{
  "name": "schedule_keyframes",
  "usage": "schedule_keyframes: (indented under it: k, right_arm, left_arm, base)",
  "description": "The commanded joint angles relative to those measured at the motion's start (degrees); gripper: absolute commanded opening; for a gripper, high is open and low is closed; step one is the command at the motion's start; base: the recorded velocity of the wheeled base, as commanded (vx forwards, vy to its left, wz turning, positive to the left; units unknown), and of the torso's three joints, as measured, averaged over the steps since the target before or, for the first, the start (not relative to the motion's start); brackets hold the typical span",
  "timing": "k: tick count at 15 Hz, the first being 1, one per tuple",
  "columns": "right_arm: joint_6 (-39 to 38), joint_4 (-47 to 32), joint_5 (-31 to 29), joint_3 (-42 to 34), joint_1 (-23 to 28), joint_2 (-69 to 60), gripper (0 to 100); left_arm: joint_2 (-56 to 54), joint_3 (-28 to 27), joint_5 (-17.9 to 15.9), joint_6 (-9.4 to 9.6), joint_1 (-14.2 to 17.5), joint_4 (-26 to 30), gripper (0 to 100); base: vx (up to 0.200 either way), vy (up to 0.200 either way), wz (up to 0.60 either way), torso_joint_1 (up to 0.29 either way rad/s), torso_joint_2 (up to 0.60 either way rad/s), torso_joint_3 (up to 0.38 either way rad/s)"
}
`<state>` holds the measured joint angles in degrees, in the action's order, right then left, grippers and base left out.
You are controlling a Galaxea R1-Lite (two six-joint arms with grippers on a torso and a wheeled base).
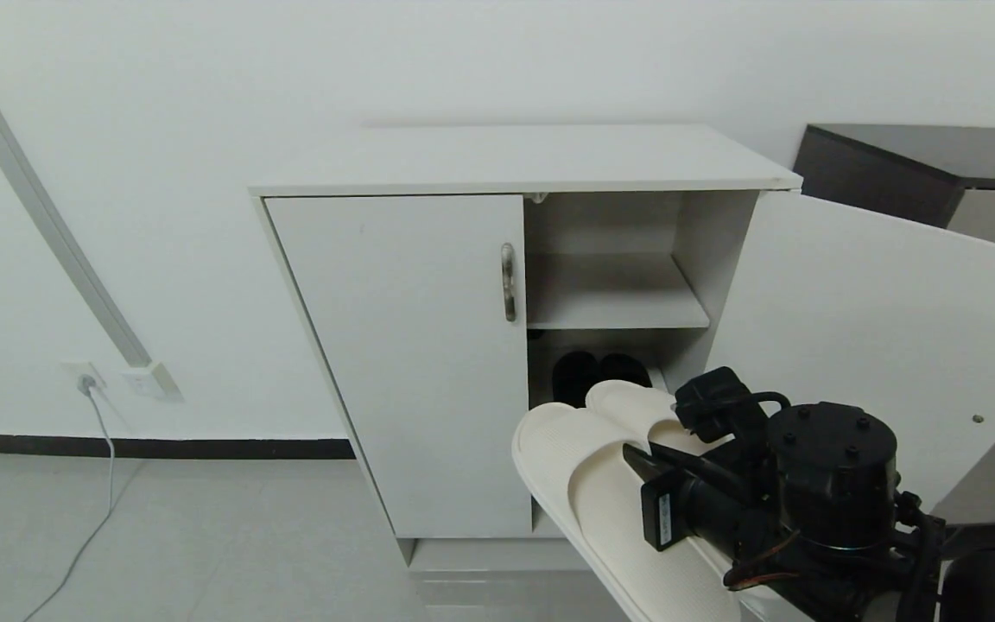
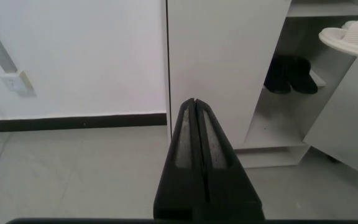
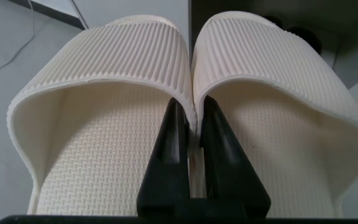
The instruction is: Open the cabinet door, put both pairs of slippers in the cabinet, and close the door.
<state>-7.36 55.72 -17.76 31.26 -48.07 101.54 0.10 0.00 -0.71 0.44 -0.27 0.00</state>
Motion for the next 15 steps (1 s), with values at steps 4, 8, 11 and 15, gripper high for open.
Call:
schedule_keyframes:
  k: [4,8,11,15]
  right_arm:
    - [0.0,1.4,0.1,0.2,1.7,2.1,0]
    - [0.2,2.6,0.0,0.1,1.9,2.3,0]
    - [1.5,3.2,0.0,-0.1,2.1,2.8,0]
    - [1.1,-0.9,-11.0,7.6,0.9,6.7,0]
  left_arm:
    - [0.0,0.0,0.0,0.00,0.0,0.0,0]
    - [0.0,0.0,0.0,0.00,0.0,0.0,0]
    - [0.0,0.0,0.0,0.09,0.0,0.0,0]
    - [0.0,0.0,0.0,0.18,0.0,0.0,0]
  base:
    - [0.000,0.000,0.00,-0.089,0.45,0.364]
    - [0.000,0.000,0.00,-0.023,0.40,0.377]
    - [0.000,0.000,0.00,0.001,0.11,0.108]
    - [0.000,0.000,0.00,0.000,0.00,0.000]
